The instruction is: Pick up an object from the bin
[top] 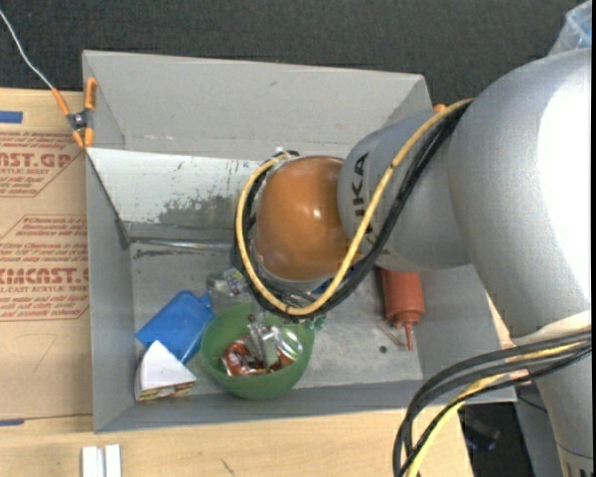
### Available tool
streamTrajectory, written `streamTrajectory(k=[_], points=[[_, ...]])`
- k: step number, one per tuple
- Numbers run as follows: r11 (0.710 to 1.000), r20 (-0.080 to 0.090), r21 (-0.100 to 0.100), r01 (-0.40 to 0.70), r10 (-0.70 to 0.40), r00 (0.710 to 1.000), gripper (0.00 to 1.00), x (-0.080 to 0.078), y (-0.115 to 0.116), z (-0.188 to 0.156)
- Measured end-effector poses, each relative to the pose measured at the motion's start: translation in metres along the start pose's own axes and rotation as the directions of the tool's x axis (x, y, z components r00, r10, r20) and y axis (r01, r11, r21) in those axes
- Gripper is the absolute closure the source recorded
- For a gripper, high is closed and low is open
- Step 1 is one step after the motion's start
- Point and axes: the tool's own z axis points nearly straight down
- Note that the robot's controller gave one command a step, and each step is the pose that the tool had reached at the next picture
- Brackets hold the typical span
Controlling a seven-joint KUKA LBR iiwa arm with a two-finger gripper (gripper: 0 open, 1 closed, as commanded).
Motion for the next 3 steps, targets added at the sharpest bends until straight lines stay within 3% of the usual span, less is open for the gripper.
streamTrajectory(k=[1,3], points=[[0.998,-0.021,-0.008,0.069,-0.069,0.997,1.00,0.0024,0.0024,0.0143],[0.998,-0.021,-0.009,0.070,-0.070,0.997,1.00,0.0024,0.0027,0.0144]])
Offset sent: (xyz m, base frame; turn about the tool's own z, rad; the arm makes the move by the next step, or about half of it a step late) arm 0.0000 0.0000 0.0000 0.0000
